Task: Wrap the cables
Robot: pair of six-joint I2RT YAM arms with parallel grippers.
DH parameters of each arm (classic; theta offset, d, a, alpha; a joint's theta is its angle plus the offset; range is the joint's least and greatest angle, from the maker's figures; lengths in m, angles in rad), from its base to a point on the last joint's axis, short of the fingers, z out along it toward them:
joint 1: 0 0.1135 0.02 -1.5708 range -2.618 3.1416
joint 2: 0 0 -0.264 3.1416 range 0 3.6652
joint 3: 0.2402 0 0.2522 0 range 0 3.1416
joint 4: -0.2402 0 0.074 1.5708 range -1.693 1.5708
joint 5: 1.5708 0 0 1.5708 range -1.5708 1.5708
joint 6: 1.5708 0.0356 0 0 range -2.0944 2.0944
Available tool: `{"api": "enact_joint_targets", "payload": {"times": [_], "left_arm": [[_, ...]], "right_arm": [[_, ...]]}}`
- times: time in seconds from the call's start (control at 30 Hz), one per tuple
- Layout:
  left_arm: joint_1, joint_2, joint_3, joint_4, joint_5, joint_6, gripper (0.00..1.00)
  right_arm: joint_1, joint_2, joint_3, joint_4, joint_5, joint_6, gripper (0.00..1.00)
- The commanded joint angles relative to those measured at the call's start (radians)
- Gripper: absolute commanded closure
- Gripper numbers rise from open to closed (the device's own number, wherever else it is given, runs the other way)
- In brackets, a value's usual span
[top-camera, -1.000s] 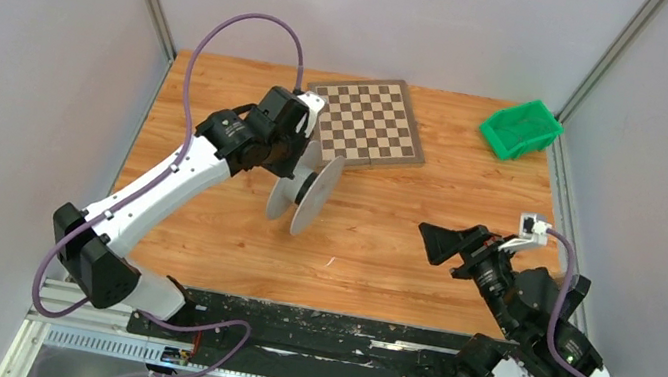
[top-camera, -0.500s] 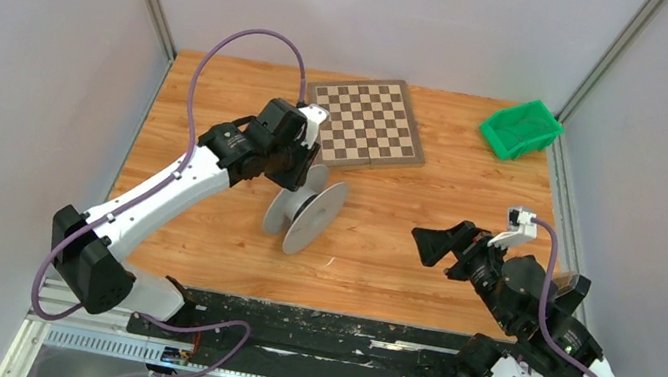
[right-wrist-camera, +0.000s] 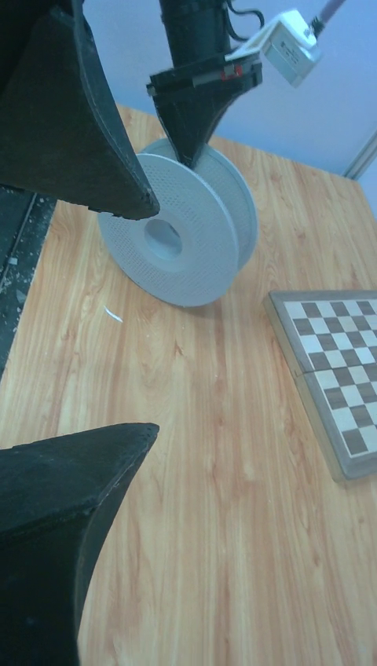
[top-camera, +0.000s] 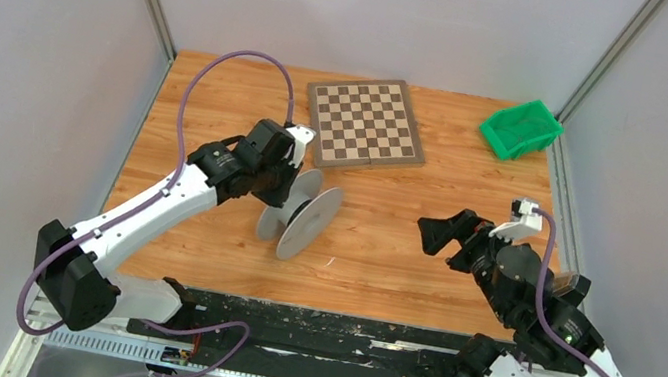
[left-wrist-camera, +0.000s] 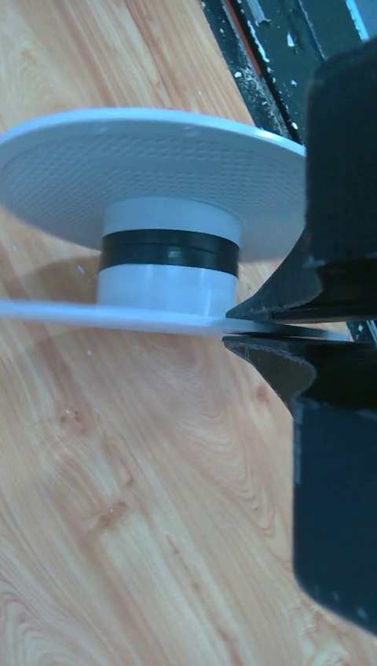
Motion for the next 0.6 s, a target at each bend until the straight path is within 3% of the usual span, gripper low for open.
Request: {"api": "enact_joint_targets", "payload": {"times": [0.0,0.1,0.27,0.37,0.47,0.57], "left_arm": [[0.002,-0.069,-0.053,0.065,-0.010,-0.001,0.91],[0.002,-0.092,-0.077,0.108,0.003,-0.009,0.99],[0.001,-0.120,-0.087,0.143,-0.008,-0.005,1.00],[0.002,-0.138,-0.092,0.145,-0.058,0.012,1.00],[0.001,-0.160,-0.105,0.149,-0.108,0.015,1.00],[0.002,-0.209,-0.142,0.175,-0.118,0.012,1.00]], "right_arm": [[0.002,0.098,0.091,0.073,0.086,-0.130,0.00],[0.001,0.202,0.155,0.112,0.146,-0.241,0.01],[-0.079,0.399,0.272,0.190,0.151,-0.418,0.03],[-0.221,0.500,0.320,0.231,0.058,-0.460,0.07],[-0.430,0.586,0.336,0.301,-0.073,-0.458,0.16],[-0.576,0.670,0.336,0.400,-0.104,-0.462,0.27]]}}
